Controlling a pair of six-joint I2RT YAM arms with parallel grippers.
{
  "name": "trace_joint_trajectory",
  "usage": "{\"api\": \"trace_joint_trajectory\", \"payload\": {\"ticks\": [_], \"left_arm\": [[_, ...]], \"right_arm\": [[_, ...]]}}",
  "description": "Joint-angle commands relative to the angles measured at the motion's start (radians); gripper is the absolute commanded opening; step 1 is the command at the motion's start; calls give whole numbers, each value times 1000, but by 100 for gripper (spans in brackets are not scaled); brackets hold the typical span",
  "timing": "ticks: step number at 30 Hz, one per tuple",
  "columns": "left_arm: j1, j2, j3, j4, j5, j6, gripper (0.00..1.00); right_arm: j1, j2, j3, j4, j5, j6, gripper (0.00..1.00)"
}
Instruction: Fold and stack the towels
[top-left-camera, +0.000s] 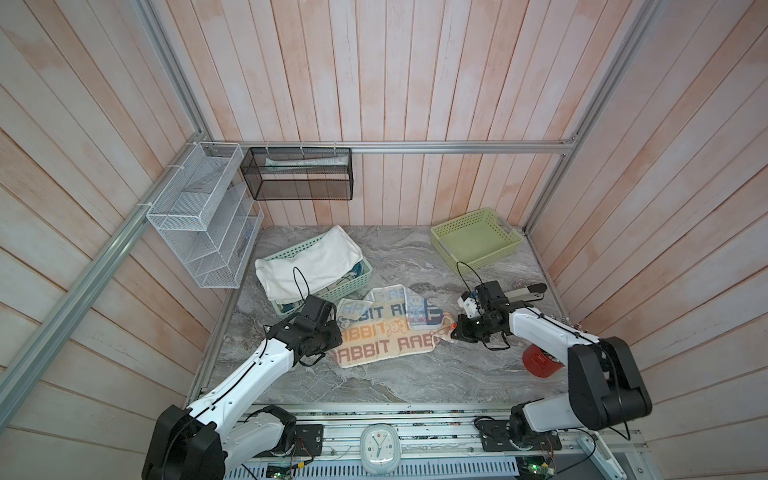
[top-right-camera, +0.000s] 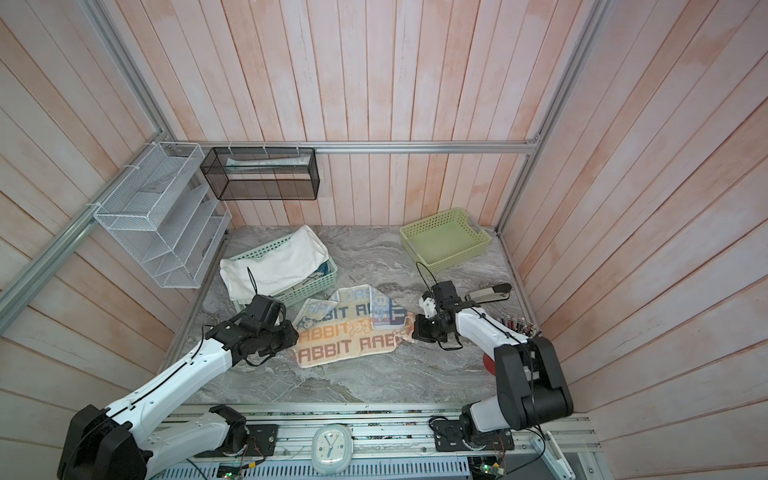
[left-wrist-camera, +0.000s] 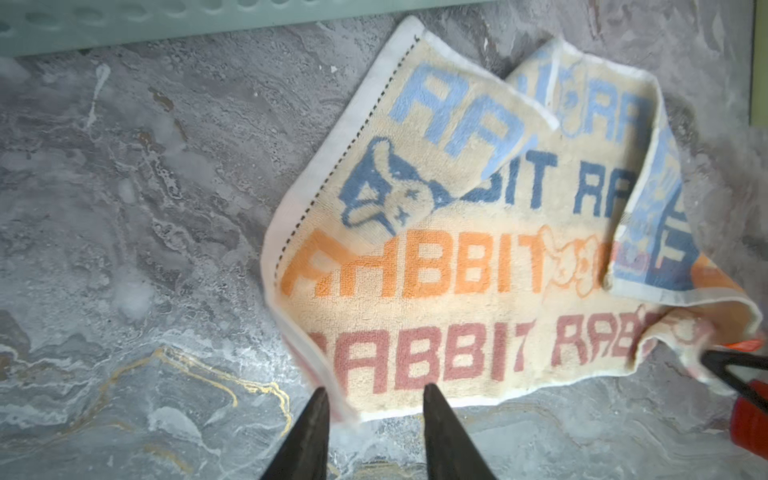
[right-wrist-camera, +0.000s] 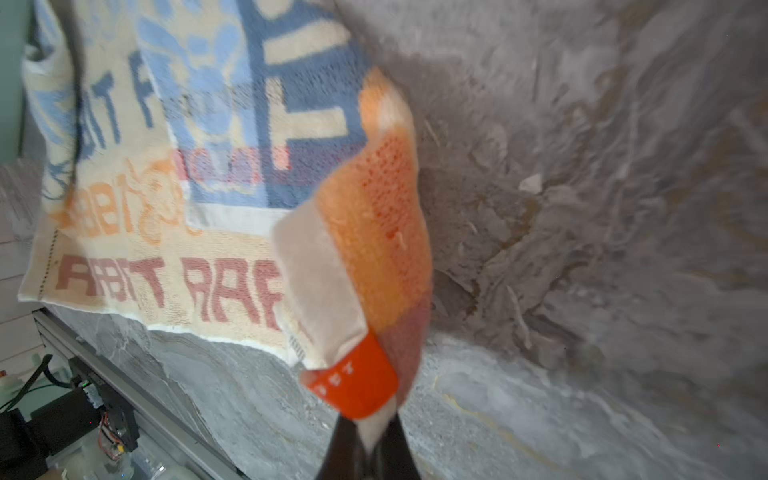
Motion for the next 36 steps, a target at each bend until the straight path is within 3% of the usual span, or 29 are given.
{"api": "trace_joint_trajectory", "payload": {"ticks": [1,7,15,22,36], "left_arm": [[-41,71,117,64,-13,27,39],[-177,409,344,221,78,96,42],[-225,762,487,394,271,-9,44],[-226,876,491,531,381,-119,45],[-236,929,503,575,429,-146,44]], "right_arm": [[4,57,59,16,-37,-39,0],[6,66,99,-9,48,-58,0],[8,63,97,-6,110,-66,0],[16,56,92,20,128,-62,0],[34,70,110,20,137,-79,0]]}}
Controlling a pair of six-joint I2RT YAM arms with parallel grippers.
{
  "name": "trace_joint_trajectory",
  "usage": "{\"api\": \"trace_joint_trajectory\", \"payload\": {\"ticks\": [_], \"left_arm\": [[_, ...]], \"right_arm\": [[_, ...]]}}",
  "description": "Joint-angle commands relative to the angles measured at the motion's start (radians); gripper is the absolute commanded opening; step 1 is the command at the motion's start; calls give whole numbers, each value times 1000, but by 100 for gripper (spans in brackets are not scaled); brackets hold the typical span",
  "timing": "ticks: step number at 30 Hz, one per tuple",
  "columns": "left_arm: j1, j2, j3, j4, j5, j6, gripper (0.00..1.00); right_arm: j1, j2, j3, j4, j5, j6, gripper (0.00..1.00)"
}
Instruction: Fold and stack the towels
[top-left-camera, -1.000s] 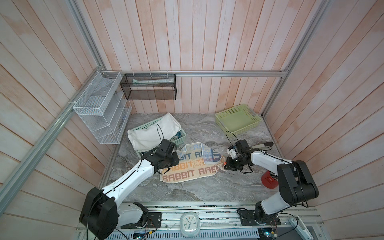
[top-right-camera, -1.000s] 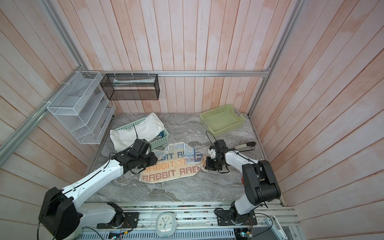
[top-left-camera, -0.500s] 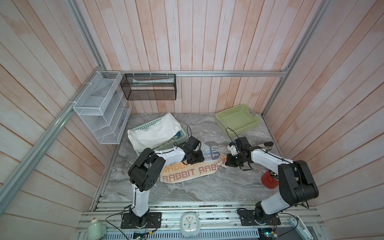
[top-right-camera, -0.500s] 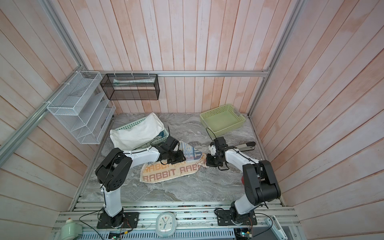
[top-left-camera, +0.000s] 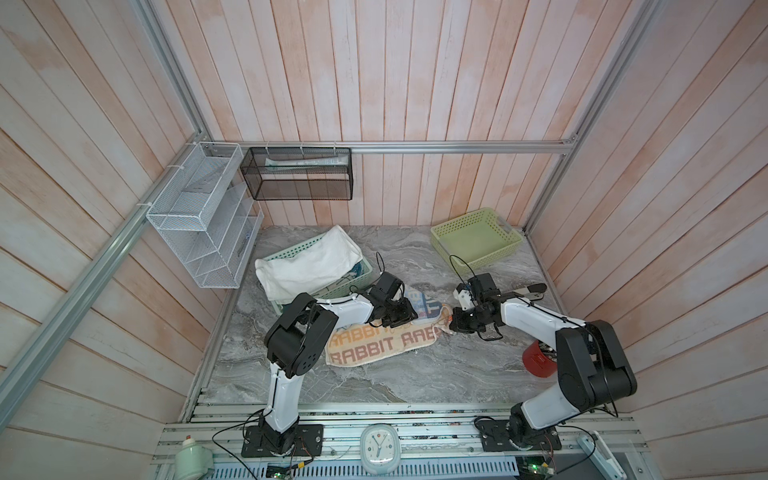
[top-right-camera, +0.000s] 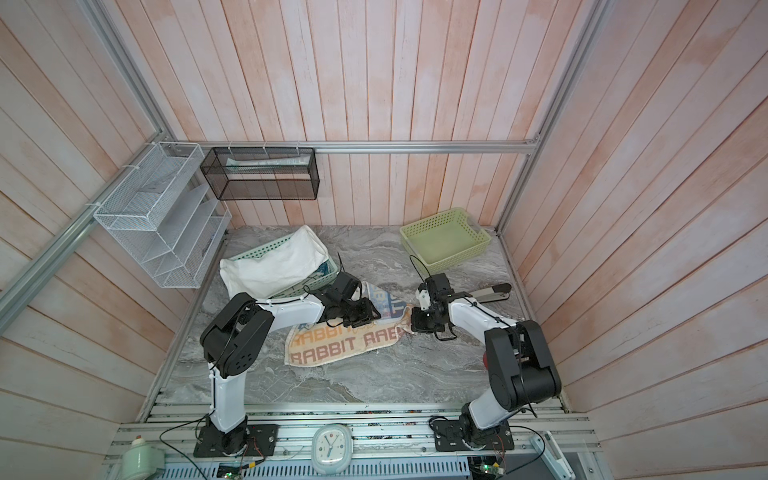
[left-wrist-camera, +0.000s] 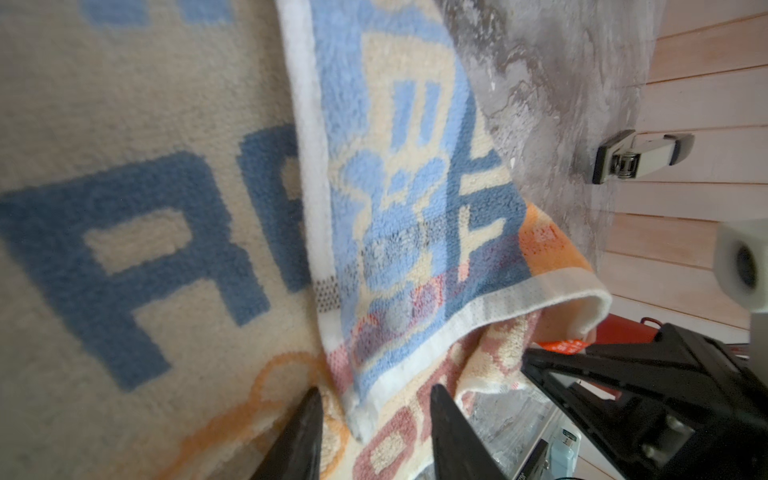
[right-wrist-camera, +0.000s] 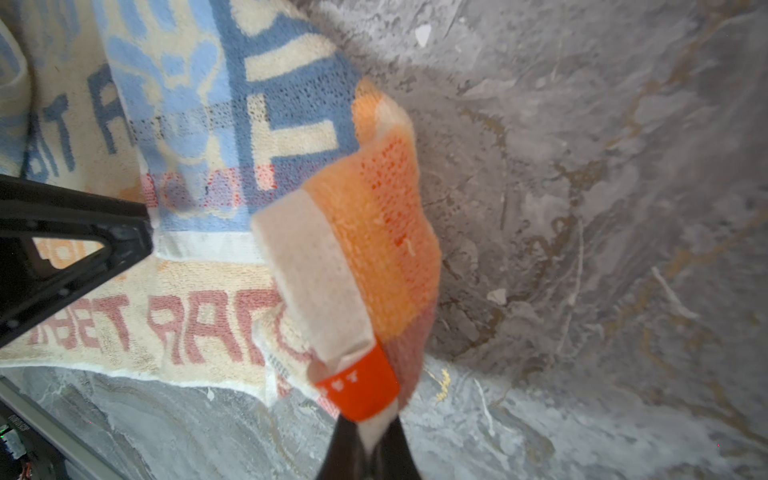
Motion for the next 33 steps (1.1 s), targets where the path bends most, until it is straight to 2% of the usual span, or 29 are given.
{"api": "trace_joint_trajectory", "payload": {"ticks": [1,6,13,16,22,27,33], "left_arm": [[-11,44,19,46,38,-22,43],[-12,71,46,55,60,-24,34],[2,80,99,24,72,15,7],[21,56,103,4,72,35,0],[97,-85,105,-63,54,106,0],[165,-239,176,-156,22,196,0],[203,-429,245,-201,-31,272,0]], "right_arm": [[10,2,21,-4,23,-19,0],[21,-12,26,-8,34,-20,0],[38,-51,50,-36,70,-28,0],[38,-64,54,-48,87,-32,0],[35,-84,131,-142,179,-83,0],[30,-124,257,-239,269,-132,0],[32,-186,440,-335,373,-176,0]]}}
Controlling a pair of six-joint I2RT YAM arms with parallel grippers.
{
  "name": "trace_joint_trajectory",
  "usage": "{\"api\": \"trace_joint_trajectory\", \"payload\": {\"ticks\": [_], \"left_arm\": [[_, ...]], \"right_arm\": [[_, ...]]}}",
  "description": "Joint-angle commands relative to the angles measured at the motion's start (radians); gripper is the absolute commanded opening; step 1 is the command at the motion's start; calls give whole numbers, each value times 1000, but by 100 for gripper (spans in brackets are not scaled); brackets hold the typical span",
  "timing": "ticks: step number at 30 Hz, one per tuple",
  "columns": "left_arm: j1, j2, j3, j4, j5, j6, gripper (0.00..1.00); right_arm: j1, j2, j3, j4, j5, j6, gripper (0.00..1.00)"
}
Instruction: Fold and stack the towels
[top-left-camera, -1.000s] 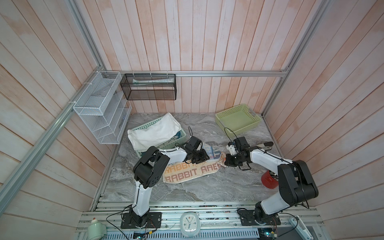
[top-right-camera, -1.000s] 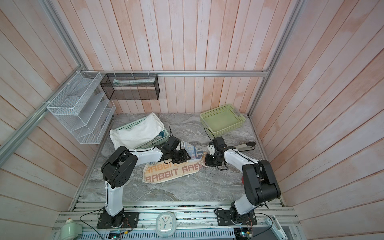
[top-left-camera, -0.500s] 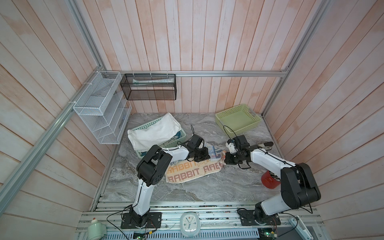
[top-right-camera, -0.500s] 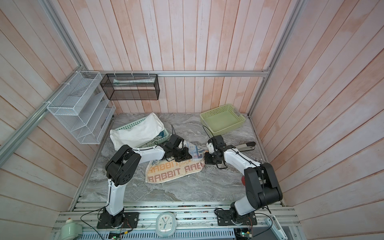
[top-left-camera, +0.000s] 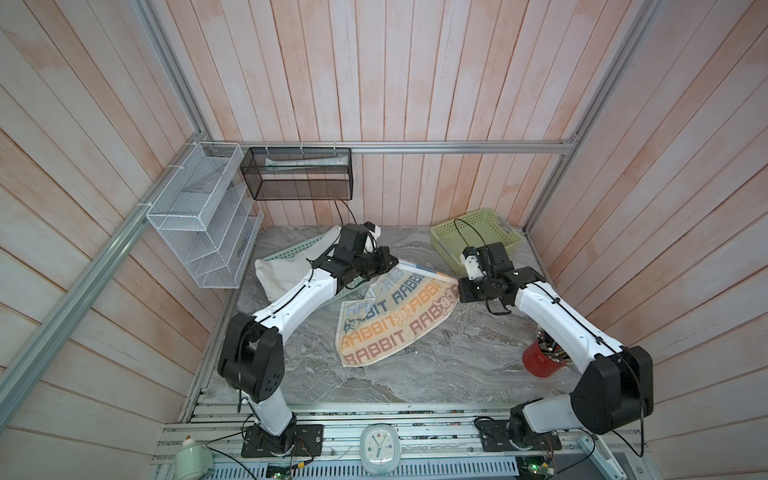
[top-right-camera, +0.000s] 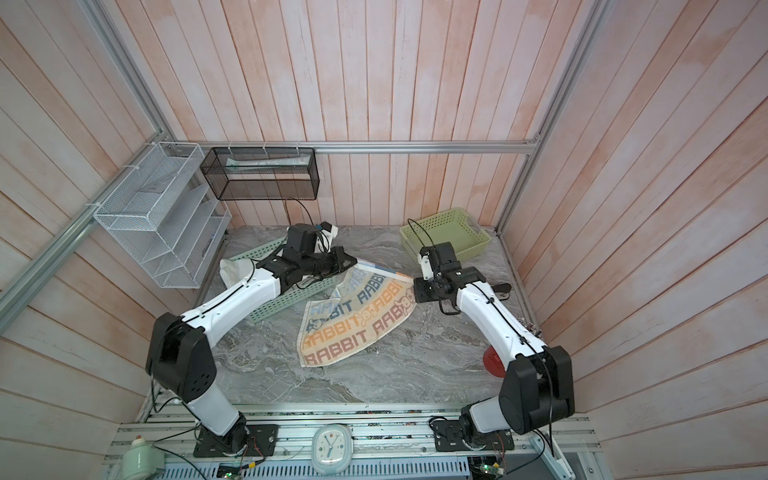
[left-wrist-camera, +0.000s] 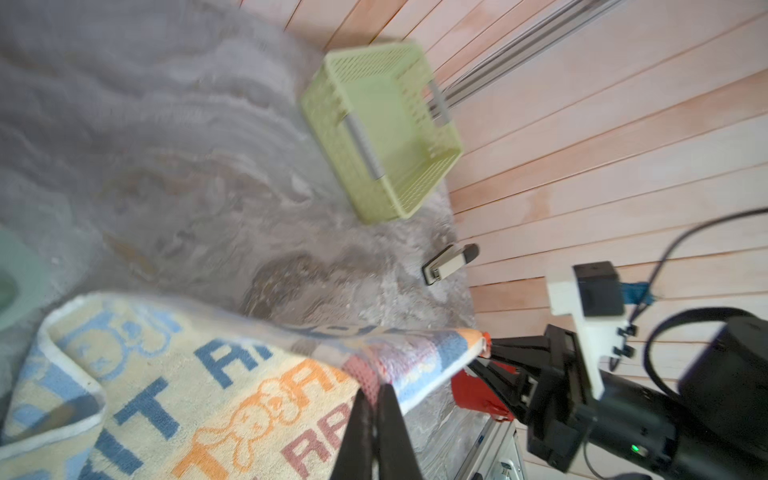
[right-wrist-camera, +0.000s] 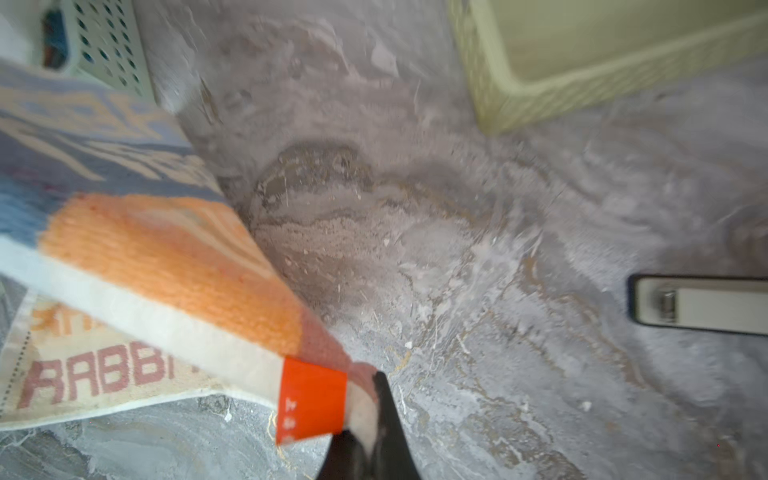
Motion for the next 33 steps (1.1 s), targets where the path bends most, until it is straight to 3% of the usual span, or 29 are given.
{"api": "trace_joint_trajectory", "payload": {"ticks": [1,5,9,14,20,26,29,33], "left_arm": [[10,-117,24,-33,-64,86,0],[-1,-274,8,4,-106,118,0],[-77,-382,47,-47,-183,165,0],[-206,-467,95,-101,-267,174,0],[-311,-510,112,-123,-309,142,0],[-298,-470,112,-141,-318,116,0],[-202,-429,107,-142,-248,75,0],[-42,-349,59,-77,-100,36,0]], "right_arm": [[-3,-52,103,-113,135,-46,0],[19,-106,245,-154,233,-76,0],[97,-184,390,-184,313,-104,0],[234,-259,581,-254,435,-125,0],[240,-267,765,-386,528,-134,0],[239,-196,760,-372,567,-160,0],[207,-117,735,-342,551,-188,0],[99,4,691,-249,397,-221,0]]}}
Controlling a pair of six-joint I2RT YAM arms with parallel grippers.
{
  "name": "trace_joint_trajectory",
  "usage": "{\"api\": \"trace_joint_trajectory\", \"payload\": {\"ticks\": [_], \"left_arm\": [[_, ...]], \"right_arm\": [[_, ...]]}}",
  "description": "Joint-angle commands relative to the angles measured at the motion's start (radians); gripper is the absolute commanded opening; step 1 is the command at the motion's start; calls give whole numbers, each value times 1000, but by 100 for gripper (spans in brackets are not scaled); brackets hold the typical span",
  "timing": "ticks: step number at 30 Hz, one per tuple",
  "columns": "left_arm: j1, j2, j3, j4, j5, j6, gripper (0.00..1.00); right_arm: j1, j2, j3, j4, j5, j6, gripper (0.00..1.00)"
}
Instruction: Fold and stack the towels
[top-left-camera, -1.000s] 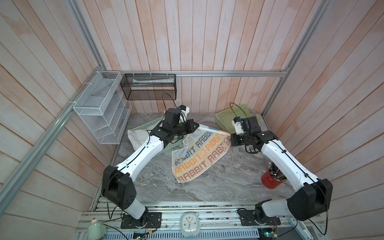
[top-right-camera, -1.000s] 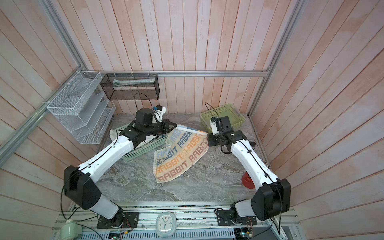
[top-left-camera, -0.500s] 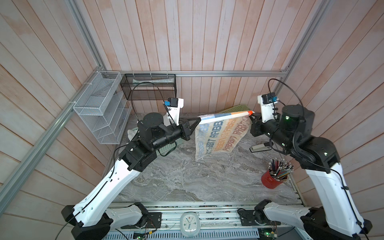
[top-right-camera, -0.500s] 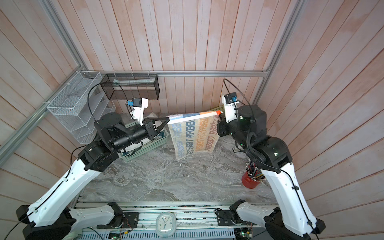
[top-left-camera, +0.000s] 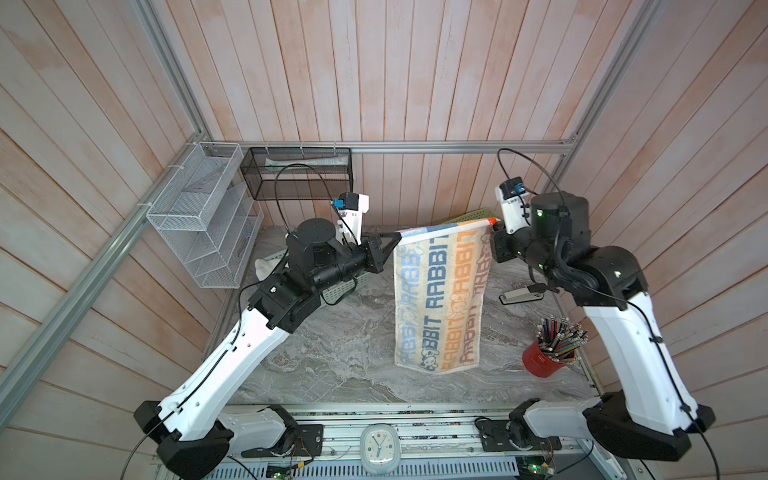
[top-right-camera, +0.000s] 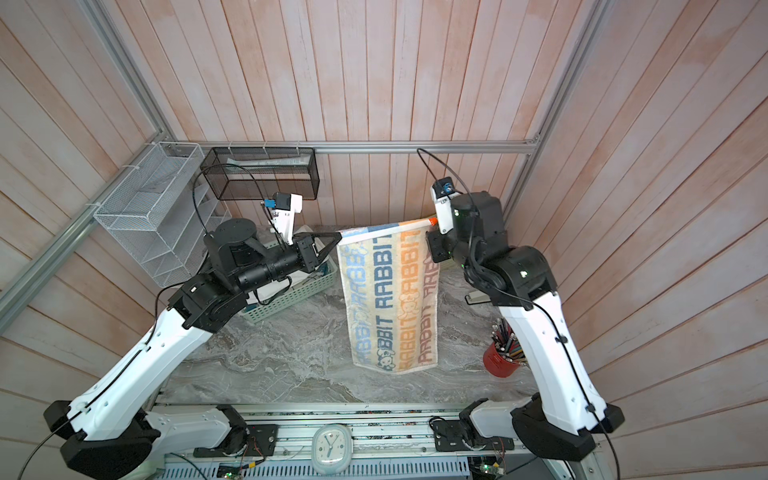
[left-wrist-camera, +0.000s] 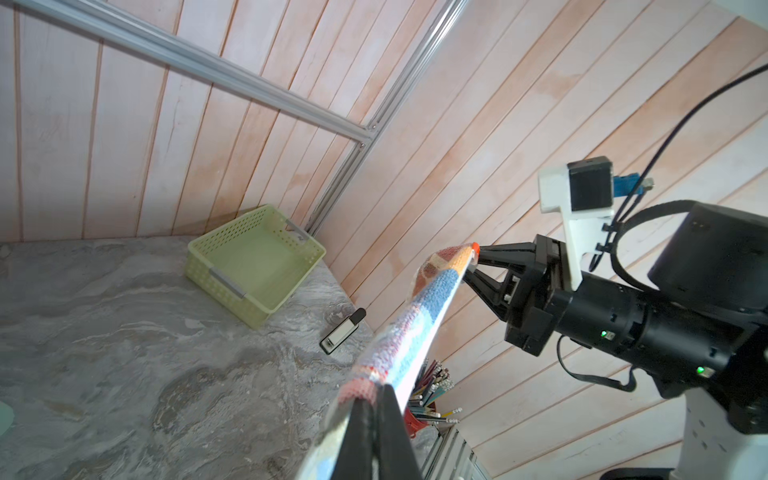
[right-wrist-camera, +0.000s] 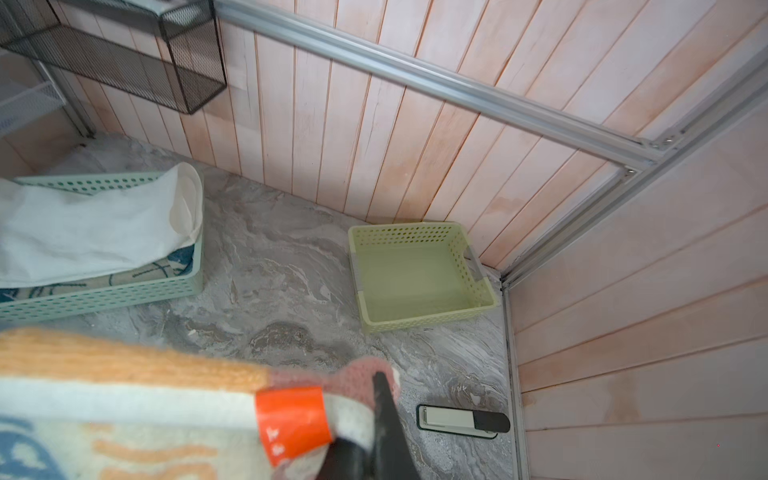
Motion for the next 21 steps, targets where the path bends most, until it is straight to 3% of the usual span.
{"api": "trace_joint_trajectory", "payload": {"ticks": [1,6,14,21], "left_arm": [[133,60,-44,16,91,-44,0],[263,254,-55,105,230,-44,0],[346,533,16,188,328,-38,0],[356,551,-101,239,355,-44,0]], "right_arm": [[-100,81,-35,79,10,-25,0],[-147,292,-28,152,-11,-52,0],[-185,600,119,99,11,-46,0],[-176,595,-35,102,-41,18,0]]}}
